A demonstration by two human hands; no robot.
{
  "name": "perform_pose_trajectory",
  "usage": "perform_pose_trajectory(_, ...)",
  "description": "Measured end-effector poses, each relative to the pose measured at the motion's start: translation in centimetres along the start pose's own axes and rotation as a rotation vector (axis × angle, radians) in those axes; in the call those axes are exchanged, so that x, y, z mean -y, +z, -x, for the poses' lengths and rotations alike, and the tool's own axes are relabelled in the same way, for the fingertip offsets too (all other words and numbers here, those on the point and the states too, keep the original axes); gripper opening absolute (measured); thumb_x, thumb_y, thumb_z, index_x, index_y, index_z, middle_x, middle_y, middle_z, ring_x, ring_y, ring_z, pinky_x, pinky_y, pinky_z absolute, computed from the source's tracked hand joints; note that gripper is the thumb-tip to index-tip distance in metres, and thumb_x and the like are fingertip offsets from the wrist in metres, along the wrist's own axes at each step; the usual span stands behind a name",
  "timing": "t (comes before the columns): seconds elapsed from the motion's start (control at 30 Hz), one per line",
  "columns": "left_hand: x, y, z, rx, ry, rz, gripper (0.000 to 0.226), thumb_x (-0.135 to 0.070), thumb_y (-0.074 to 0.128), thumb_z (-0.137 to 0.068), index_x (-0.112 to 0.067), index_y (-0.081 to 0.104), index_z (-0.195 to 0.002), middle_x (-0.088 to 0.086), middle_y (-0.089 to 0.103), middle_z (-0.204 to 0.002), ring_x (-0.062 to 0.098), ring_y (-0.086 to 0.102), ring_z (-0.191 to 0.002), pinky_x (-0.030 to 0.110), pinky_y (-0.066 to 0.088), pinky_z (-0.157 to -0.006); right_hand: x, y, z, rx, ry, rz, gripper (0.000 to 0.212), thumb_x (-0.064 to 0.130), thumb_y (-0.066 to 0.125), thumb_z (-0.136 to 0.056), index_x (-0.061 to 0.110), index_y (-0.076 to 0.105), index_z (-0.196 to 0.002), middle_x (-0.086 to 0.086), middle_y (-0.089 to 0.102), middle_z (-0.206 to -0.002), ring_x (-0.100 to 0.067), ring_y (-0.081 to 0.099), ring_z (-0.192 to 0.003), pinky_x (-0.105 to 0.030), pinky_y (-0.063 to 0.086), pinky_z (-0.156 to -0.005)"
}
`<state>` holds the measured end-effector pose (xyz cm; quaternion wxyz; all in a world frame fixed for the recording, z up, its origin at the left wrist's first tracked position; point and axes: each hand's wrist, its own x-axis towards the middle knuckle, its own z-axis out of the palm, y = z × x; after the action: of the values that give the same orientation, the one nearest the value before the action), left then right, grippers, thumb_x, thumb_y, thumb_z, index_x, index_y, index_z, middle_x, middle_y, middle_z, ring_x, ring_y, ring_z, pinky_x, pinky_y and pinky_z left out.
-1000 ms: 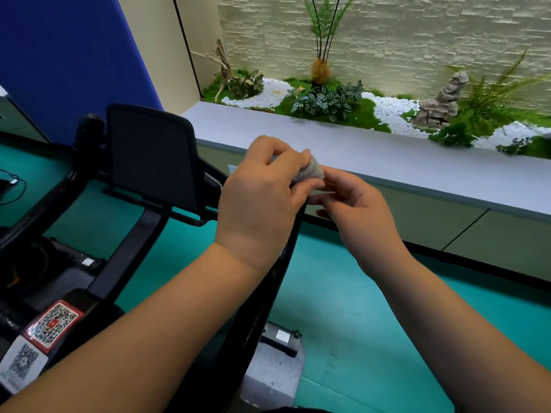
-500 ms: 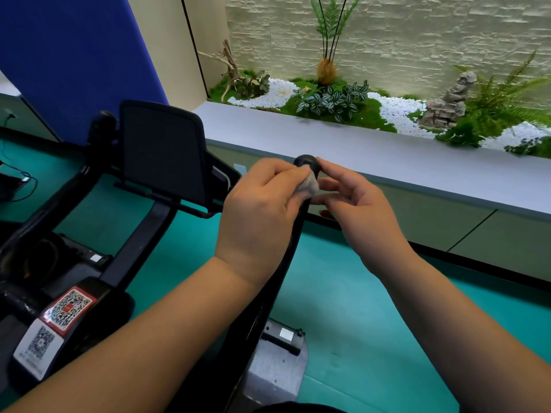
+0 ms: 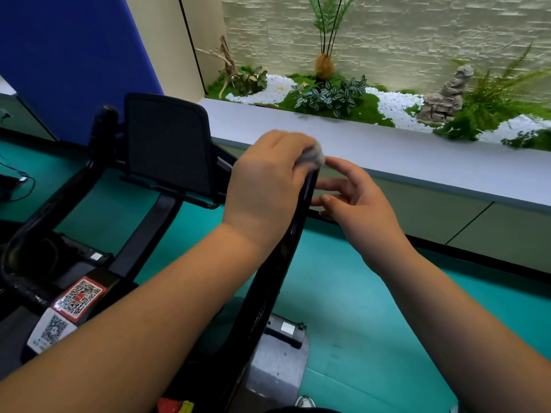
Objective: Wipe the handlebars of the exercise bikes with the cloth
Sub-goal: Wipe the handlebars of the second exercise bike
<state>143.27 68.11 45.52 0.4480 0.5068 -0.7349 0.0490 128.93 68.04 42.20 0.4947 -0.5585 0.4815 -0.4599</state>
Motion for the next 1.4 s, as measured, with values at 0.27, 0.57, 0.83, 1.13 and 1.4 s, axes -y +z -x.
perform_pose_trajectory(0.27,0.3,-0.1,4.2,-0.01,0.062,0.014,0.012,-0.011,0.07,-0.086,-0.008,0.073,-0.097,0.004,0.069,-0.095,0.018,0.063,-0.088,0.03,0.052,-0.083,-0.4,-0.4,0.6,0.002,-0.005,0.038,0.048,-0.006,0.053,-0.092,0.024,0.055,-0.13,0.0,0.07,-0.105,-0.008,0.069,-0.091,-0.02,0.053,-0.084)
perform_pose_trajectory(0.57,0.1,0.4,-3.8,0.139,-0.076,-0.024,0.013,-0.022,0.064,-0.085,-0.022,0.073,-0.094,-0.007,0.064,-0.091,0.005,0.049,-0.085,0.015,0.033,-0.075,-0.4,-0.5,0.7,-0.014,-0.011,0.051,0.049,-0.007,0.05,-0.093,0.027,0.059,-0.126,0.001,0.069,-0.106,-0.011,0.069,-0.09,-0.024,0.055,-0.082)
perform_pose_trajectory(0.83,-0.5,0.2,0.1,0.006,-0.115,0.043,0.017,-0.015,0.07,-0.082,-0.016,0.072,-0.099,-0.001,0.067,-0.092,0.012,0.058,-0.088,0.023,0.046,-0.078,-0.1,-0.6,0.6,-0.023,-0.016,0.03,0.046,-0.008,0.05,-0.092,0.024,0.061,-0.123,-0.001,0.069,-0.105,-0.011,0.07,-0.087,-0.022,0.054,-0.082)
perform_pose_trajectory(1.13,-0.6,0.9,-0.5,-0.012,-0.128,0.037,0.015,-0.015,0.067,-0.084,-0.016,0.072,-0.098,0.002,0.065,-0.091,0.014,0.057,-0.087,0.021,0.044,-0.078,0.1,-0.6,0.4,-0.041,0.003,0.028,0.043,-0.007,0.05,-0.091,0.023,0.062,-0.12,0.0,0.07,-0.105,-0.01,0.07,-0.085,-0.022,0.055,-0.08)
perform_pose_trajectory(1.4,0.8,-0.8,3.5,0.092,0.002,0.033,0.022,-0.015,0.073,-0.081,-0.007,0.072,-0.102,0.005,0.061,-0.094,0.013,0.057,-0.083,0.02,0.048,-0.079,0.0,-0.7,0.5,-0.025,-0.005,0.077,0.044,-0.004,0.052,-0.091,0.029,0.062,-0.119,0.003,0.071,-0.103,-0.008,0.068,-0.09,-0.021,0.054,-0.081)
